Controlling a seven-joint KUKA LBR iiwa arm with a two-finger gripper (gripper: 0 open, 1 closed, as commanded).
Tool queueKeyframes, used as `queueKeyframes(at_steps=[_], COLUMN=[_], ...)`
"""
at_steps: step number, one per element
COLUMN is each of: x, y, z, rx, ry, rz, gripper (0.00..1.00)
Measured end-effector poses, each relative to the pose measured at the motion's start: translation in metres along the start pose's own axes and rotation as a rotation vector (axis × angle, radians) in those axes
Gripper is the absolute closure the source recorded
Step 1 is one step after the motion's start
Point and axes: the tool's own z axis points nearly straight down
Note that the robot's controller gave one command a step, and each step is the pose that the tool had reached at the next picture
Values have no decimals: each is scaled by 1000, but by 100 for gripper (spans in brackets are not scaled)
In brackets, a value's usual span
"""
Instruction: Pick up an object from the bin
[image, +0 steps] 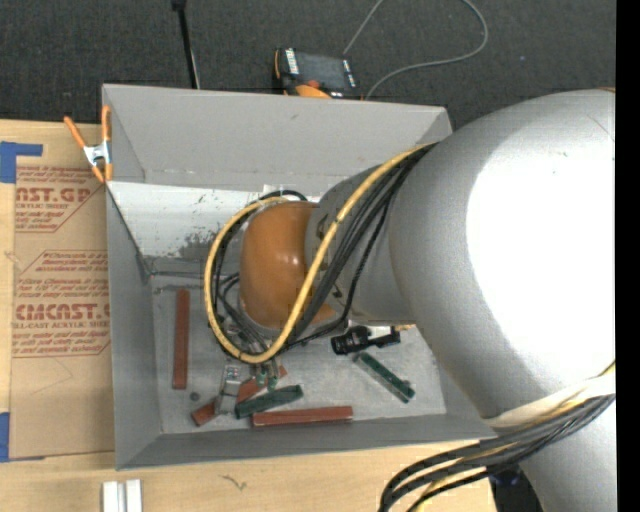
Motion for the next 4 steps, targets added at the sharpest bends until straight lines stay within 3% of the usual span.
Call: queueKeyframes(at_steps=[1, 2, 3, 4], x=[20, 13, 16, 15], y=[-23, -58, -10, -12], z=[9, -39, 13, 11], rx=[-3, 1, 1, 0], ry=[-8, -4, 3, 1], rz=[-1, -131, -195, -190], gripper=[0, 0, 0, 100])
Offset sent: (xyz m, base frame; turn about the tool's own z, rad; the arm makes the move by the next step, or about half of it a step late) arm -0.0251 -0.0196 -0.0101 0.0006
